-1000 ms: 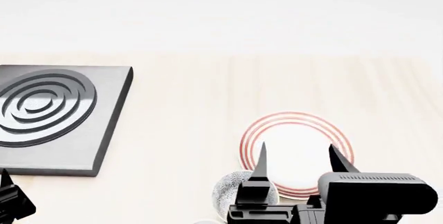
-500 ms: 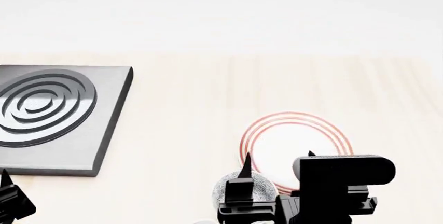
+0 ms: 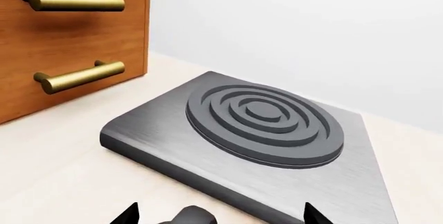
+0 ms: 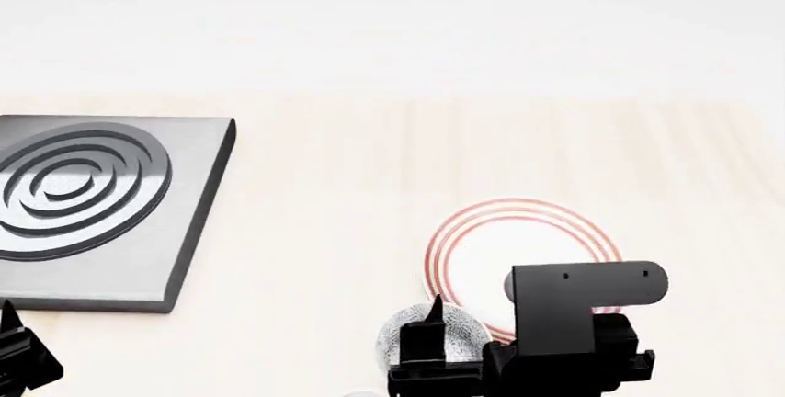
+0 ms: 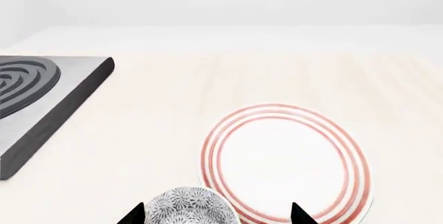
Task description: Pick the akita bowl between the plate and the ramekin and place it on the plate.
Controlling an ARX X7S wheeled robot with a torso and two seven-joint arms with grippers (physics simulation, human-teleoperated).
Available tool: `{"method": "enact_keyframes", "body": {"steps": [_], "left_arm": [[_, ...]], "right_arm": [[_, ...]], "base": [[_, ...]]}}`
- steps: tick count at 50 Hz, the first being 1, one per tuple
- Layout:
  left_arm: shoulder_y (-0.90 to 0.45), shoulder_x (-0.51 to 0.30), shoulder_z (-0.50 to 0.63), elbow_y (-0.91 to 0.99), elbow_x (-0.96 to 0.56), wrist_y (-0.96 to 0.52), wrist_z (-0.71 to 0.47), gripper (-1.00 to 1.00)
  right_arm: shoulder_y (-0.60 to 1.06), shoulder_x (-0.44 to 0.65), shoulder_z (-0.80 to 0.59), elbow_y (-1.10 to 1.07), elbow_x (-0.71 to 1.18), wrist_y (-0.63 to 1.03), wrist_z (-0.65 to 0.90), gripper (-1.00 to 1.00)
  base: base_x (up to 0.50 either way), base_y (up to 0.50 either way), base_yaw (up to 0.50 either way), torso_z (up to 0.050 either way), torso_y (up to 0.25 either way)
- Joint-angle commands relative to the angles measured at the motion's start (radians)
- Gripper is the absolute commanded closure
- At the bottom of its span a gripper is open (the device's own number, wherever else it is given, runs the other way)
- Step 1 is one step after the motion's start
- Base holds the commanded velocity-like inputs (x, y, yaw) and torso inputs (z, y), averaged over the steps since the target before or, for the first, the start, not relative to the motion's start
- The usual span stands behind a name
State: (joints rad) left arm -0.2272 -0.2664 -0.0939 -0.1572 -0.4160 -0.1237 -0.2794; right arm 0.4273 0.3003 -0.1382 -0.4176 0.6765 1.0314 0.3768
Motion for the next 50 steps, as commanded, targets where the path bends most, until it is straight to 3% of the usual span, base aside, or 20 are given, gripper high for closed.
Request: {"method": "enact_keyframes", "body": {"steps": [1,50], "left_arm": [[-0.001,-0.002,0.003,-0.003,-0.002,0.003,-0.002,-1.00],[-0.002,-0.009,0.015,-0.009,-0.015,0.008,-0.009,-1.00]], "right_arm": [[0.035,0.004,-0.013,0.054,0.007,0.043,0.008,-1.00],[0.191,-0.056,0.041,0.331,0.098,0.170,0.025,-1.00]], "base": [[0.00,0.00,0.00,0.000,0.000],[0.00,0.00,0.00,0.000,0.000]]}}
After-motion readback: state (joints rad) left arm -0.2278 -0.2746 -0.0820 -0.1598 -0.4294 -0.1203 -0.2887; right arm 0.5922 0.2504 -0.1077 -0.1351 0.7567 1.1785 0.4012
